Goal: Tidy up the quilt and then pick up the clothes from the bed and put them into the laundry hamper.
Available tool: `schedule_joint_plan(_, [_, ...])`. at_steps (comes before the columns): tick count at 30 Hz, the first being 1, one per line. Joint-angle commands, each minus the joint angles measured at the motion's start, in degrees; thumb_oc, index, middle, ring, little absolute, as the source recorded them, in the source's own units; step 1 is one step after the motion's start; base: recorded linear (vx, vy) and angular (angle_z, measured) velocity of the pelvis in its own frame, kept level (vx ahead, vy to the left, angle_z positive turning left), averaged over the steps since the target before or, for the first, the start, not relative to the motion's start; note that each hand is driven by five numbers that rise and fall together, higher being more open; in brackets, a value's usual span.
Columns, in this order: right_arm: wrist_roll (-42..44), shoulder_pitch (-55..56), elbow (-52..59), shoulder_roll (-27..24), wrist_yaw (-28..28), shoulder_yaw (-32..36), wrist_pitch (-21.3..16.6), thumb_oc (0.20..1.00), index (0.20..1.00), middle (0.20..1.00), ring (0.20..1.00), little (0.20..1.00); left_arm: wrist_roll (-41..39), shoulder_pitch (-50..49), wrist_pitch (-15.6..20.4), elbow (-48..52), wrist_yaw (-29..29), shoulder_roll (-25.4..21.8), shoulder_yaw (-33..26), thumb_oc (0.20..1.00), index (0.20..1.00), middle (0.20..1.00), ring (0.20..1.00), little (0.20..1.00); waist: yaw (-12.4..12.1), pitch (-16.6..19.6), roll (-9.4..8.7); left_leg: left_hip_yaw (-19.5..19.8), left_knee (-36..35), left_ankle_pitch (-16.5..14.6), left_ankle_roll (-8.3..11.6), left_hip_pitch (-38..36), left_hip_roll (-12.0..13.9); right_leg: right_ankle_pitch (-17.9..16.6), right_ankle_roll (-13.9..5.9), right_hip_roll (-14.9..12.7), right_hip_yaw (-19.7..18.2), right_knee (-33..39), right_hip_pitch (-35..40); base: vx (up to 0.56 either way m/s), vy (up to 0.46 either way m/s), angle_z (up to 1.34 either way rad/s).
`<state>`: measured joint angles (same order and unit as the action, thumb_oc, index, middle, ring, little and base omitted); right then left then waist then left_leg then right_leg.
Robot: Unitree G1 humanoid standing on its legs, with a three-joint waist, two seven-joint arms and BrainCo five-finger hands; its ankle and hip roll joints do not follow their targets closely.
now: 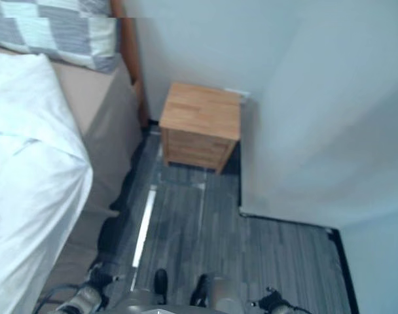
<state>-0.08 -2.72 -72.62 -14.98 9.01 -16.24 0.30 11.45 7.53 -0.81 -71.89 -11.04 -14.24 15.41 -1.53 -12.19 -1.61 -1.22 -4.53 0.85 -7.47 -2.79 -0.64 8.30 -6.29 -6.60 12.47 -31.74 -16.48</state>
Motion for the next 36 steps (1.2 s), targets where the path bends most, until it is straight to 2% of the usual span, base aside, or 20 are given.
schedule_joint_plan(1, [-1.6,-2.6,1.6,-0.9,1.2,0.8,-0.4,1.000,1.000,1.000,1.000,1.000,-0.7,1.1,1.1,-0.3,-1.6,-1.9,0.2,1.000,1.000,1.000,1.000,1.000,0.0,-2.6,-1.78,-0.1,2.0,-4.7,6.31,-2.8,-0.3,-9.3,-3.23,-1.5,-6.4,24.5,7.8,0.42,-0.225,1.92])
schedule_joint_plan(3, [-1.5,-2.6,1.3,-1.4,1.2,1.0,-0.1,1.000,1.000,1.000,1.000,1.000,0.1,2.5,1.5,0.2,-1.7,-2.0,1.2,1.000,1.000,1.000,1.000,1.000,1.6,-3.2,-2.55,4.7,3.8,-7.7,7.15,-4.5,-0.1,-13.7,-6.24,-0.8,-19.0,32.3,6.5,0.52,-0.372,2.12])
schedule_joint_plan(4, [-2.4,-2.6,0.6,-1.5,0.4,0.6,0.4,1.000,1.000,1.000,1.000,1.000,0.9,2.0,1.6,-0.4,-2.0,-2.1,1.6,1.000,1.000,1.000,1.000,1.000,1.2,-3.0,-3.12,7.3,5.8,-10.4,8.22,-5.7,0.5,-12.5,-6.28,-0.7,-19.8,30.8,6.7,0.56,-0.507,2.07])
schedule_joint_plan(8, [-2.7,-2.2,1.3,-2.0,0.9,1.0,0.2,1.000,1.000,1.000,1.000,1.000,0.0,1.9,1.6,-0.2,-2.3,-1.7,1.9,1.000,1.000,1.000,1.000,1.000,2.4,-3.7,-2.39,9.3,14.1,-8.1,10.09,-0.7,1.4,-10.3,-4.10,-0.9,-14.7,27.7,8.5,0.25,-0.325,2.35])
schedule_joint_plan(11, [-0.8,-1.8,2.1,-3.7,1.7,2.3,0.0,1.000,1.000,1.000,1.000,1.000,-0.2,1.3,1.4,1.2,-2.4,-1.5,1.5,1.000,1.000,1.000,1.000,1.000,4.2,-2.7,-2.41,-12.0,17.8,-5.9,10.04,7.6,6.0,-8.9,-2.63,-4.2,-1.3,33.3,16.3,0.18,-0.269,2.30])
schedule_joint_plan(14, [-0.4,-1.8,2.1,-4.1,1.7,3.1,0.0,1.000,1.000,1.000,1.000,1.000,-0.3,0.7,1.3,0.9,-2.1,-1.4,0.6,1.000,1.000,1.000,1.000,1.000,4.2,-1.8,-1.29,-18.2,13.7,-5.6,10.41,8.1,5.0,-7.4,-3.11,-3.6,1.7,34.6,19.3,0.22,-0.038,1.49])
schedule_joint_plan(15, [-0.1,-1.9,1.8,-4.1,1.8,4.3,0.1,1.000,1.000,1.000,1.000,1.000,-0.4,0.1,1.2,0.4,-1.6,-1.4,-0.1,1.000,1.000,1.000,1.000,1.000,4.8,-0.9,0.03,-25.5,8.5,-1.7,11.18,8.3,5.5,-5.9,-3.29,-2.9,5.1,33.8,21.1,0.26,0.025,0.53])
schedule_joint_plan(17, [0.3,-2.2,1.7,-4.0,1.7,5.0,0.4,1.000,1.000,1.000,1.000,1.000,-0.3,-0.8,0.4,-0.1,-1.3,-1.7,-0.9,1.000,1.000,1.000,1.000,1.000,4.7,0.1,0.54,-26.3,5.6,-0.8,10.69,6.7,5.4,-4.6,-3.29,-3.1,6.9,30.6,21.6,0.26,0.063,1.02])
schedule_joint_plan(19, [0.1,-1.6,1.7,-3.8,1.5,5.3,0.3,1.000,1.000,1.000,1.000,1.000,0.3,-1.6,0.4,-0.4,-0.8,-1.7,-1.0,1.000,1.000,1.000,1.000,1.000,4.9,0.7,0.77,-25.0,3.1,-0.9,9.90,4.9,4.2,-3.5,-3.64,-3.8,8.2,26.7,21.3,0.22,0.130,0.78])
schedule_joint_plan(21, [0.3,-1.2,2.1,-3.3,1.1,6.4,0.5,1.000,1.000,1.000,1.000,1.000,1.1,-2.0,0.1,-1.1,-0.4,-1.8,-1.0,1.000,1.000,1.000,1.000,1.000,5.9,0.3,0.80,-24.7,0.4,-1.5,8.38,1.9,2.8,-7.1,-4.85,-6.9,9.0,15.1,18.5,0.20,0.219,0.00])
schedule_joint_plan(23, [1.7,-1.5,2.9,-2.4,1.3,6.9,0.2,1.000,1.000,1.000,1.000,1.000,1.1,-2.5,-0.3,-1.5,-0.2,-2.0,-1.1,1.000,1.000,1.000,1.000,1.000,7.5,-0.8,0.61,-24.3,-0.2,-2.4,7.09,-0.3,2.4,-10.9,-6.29,-8.5,5.4,4.3,14.4,0.17,0.193,0.58])
schedule_joint_plan(25, [2.7,-1.5,3.4,-1.9,1.6,7.1,-0.1,1.000,1.000,1.000,1.000,1.000,0.7,-2.4,-0.4,-1.4,-0.3,-2.3,-1.1,1.000,1.000,1.000,1.000,1.000,7.9,-1.6,0.67,-22.3,-0.5,-2.9,6.97,-1.4,2.8,-10.0,-5.85,-7.0,0.6,-0.1,10.6,0.16,0.053,0.79])
schedule_joint_plan(27, [3.8,-1.9,3.5,-1.4,1.6,6.2,-0.5,1.000,1.000,1.000,1.000,1.000,0.8,-1.4,-0.3,-1.8,-0.3,-3.2,-0.3,1.000,1.000,1.000,1.000,1.000,8.3,-1.6,0.56,-19.4,-0.5,-1.6,8.27,-0.9,4.3,-7.8,-4.01,-3.7,-2.5,9.4,9.1,0.17,-0.147,0.75])
schedule_joint_plan(28, [3.8,-1.9,3.5,-1.4,1.6,6.2,-0.5,1.000,1.000,1.000,1.000,1.000,0.8,-1.4,-0.3,-1.8,-0.3,-3.2,-0.3,1.000,1.000,1.000,1.000,1.000,8.3,-1.7,0.57,-19.3,-0.5,-1.6,8.28,-0.9,4.3,-7.8,-4.00,-3.7,-2.4,9.5,9.3,0.26,-0.258,1.00])
schedule_joint_plan(29, [4.4,-2.1,3.9,-1.3,1.7,5.8,-0.7,1.000,1.000,1.000,1.000,1.000,0.8,-0.9,-0.1,-1.9,-0.2,-3.6,0.1,1.000,1.000,1.000,1.000,1.000,8.9,-1.2,-0.16,-17.7,-0.5,-2.3,9.20,-1.1,4.4,-8.2,-4.20,-3.1,-5.3,22.0,9.9,0.18,-0.134,0.90])
schedule_joint_plan(30, [4.4,-2.1,3.9,-1.3,1.7,5.8,-0.7,1.000,1.000,1.000,1.000,1.000,0.8,-0.9,-0.1,-1.9,-0.2,-3.6,0.1,1.000,1.000,1.000,1.000,1.000,9.0,-1.2,-0.13,-17.6,-0.5,-2.3,9.21,-1.2,4.4,-8.2,-4.20,-3.0,-5.2,22.2,10.1,0.40,-0.264,1.06])
schedule_joint_plan(31, [4.8,-2.5,4.3,-1.3,1.6,5.9,-0.9,1.000,1.000,1.000,1.000,1.000,1.9,-0.6,0.1,-2.6,-0.1,-3.6,0.5,1.000,1.000,1.000,1.000,1.000,10.6,-0.6,-0.86,-15.3,-0.5,-3.6,9.64,-1.7,3.8,-11.6,-4.84,-1.2,-11.9,32.2,8.7,0.22,-0.133,0.68])
schedule_joint_plan(33, [4.9,-2.7,4.5,-1.3,1.5,6.1,-0.8,1.000,1.000,1.000,1.000,1.000,2.7,-0.3,0.0,-2.9,0.1,-3.6,0.6,1.000,1.000,1.000,1.000,1.000,11.2,-0.4,-0.96,-14.5,-0.5,-4.2,10.00,-2.1,3.7,-13.3,-5.67,-0.4,-13.8,34.9,7.3,0.35,-0.183,0.76])
schedule_joint_plan(35, [4.5,-3.0,5.1,-1.3,1.5,6.0,-0.9,1.000,1.000,1.000,1.000,1.000,4.2,-0.2,-0.3,-3.6,0.5,-3.3,0.6,1.000,1.000,1.000,1.000,1.000,11.8,-0.5,-0.79,-13.4,-0.5,-5.2,10.66,-3.4,3.9,-14.6,-6.31,0.3,-13.2,36.4,5.0,0.40,-0.224,0.71])
schedule_joint_plan(36, [3.6,-2.8,5.7,-1.4,1.6,5.4,-1.1,1.000,1.000,1.000,1.000,1.000,4.2,-0.7,-0.1,-3.6,0.4,-3.2,0.3,1.000,1.000,1.000,1.000,1.000,11.3,-0.5,-1.08,-13.4,-0.5,-6.0,11.09,-4.9,3.6,-14.8,-6.01,-0.2,-9.0,36.7,5.8,0.21,-0.141,0.44])
